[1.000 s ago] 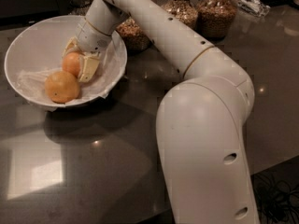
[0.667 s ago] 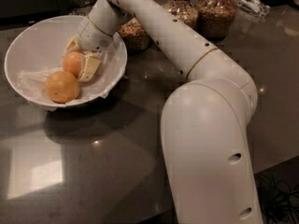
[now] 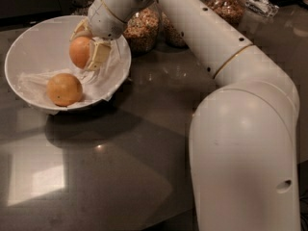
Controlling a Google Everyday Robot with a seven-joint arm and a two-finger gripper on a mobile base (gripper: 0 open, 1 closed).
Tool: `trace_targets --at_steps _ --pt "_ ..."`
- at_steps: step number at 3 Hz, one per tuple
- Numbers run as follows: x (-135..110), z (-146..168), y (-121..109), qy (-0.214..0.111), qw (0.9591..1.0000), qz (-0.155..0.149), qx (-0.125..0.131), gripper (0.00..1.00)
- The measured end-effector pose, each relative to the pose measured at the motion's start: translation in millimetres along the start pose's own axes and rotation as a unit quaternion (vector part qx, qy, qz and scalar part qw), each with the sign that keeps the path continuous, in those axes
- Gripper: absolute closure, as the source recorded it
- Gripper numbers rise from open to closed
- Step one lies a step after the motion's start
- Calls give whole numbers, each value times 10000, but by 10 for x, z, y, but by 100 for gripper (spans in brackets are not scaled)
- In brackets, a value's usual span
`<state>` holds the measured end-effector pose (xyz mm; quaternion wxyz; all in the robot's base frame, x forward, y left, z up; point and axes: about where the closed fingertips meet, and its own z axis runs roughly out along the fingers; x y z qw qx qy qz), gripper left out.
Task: Pick orange from white bowl
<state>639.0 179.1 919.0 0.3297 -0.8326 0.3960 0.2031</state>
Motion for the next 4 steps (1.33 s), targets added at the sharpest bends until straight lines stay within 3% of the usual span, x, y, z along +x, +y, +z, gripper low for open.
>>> trace_targets --at_steps 1,3,4 --pt "-144 -305 92 129 9997 96 177 100" --pt "-467 -606 475 468 9956 496 642 100" --pt "-462 -546 527 491 9958 507 577 100"
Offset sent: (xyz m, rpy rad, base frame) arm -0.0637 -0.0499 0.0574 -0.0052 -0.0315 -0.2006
